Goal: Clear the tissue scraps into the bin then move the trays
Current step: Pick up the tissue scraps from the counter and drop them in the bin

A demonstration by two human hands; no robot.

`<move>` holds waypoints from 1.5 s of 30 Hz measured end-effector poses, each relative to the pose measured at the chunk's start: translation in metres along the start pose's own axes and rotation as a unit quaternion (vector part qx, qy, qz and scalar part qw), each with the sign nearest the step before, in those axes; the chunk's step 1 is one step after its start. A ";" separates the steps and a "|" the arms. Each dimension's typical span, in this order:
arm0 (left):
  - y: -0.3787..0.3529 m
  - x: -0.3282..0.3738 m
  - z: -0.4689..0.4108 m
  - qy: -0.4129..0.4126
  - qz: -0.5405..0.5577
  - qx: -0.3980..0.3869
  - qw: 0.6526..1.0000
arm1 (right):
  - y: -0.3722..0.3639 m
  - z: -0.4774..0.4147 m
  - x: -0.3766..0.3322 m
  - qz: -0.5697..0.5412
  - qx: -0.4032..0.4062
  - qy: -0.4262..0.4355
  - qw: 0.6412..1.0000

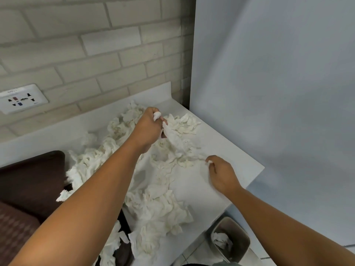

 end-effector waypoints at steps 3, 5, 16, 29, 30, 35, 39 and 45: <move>-0.021 -0.012 0.005 0.043 0.005 -0.026 0.999 | 0.018 -0.001 0.010 -0.008 0.028 -0.041 0.999; -0.048 -0.017 0.010 0.066 0.063 -0.099 0.991 | 0.028 0.000 0.017 0.006 0.037 -0.061 0.997; -0.170 -0.051 0.028 -0.061 -0.283 -0.207 0.934 | 0.091 0.044 0.072 -0.012 0.080 -0.114 0.990; -0.237 -0.115 0.075 -0.068 -0.454 -0.100 0.883 | 0.136 0.122 0.139 -0.095 0.023 -0.141 0.985; -0.232 -0.104 0.073 -0.063 -0.419 -0.081 0.902 | 0.134 0.121 0.137 -0.108 0.022 -0.145 0.983; -0.246 -0.036 0.095 -0.080 -0.327 -0.005 0.942 | 0.142 0.131 0.141 -0.187 0.027 -0.162 0.968; -0.286 -0.052 0.125 -0.031 -0.245 -0.025 0.969 | 0.118 0.147 0.190 -0.220 -0.040 -0.201 0.954; -0.345 -0.149 0.166 0.073 -0.195 -0.093 0.974 | 0.058 0.191 0.274 -0.156 -0.079 -0.249 0.953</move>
Point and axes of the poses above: each hand's wrist, its own z-axis away from the middle knuckle, its own y-axis out of the back of the hand, x = y × z, the point moved 10 cm from there along -z, towards the middle knuckle, and after that the axes turned 3 degrees about -x, right-handed, at the moved point
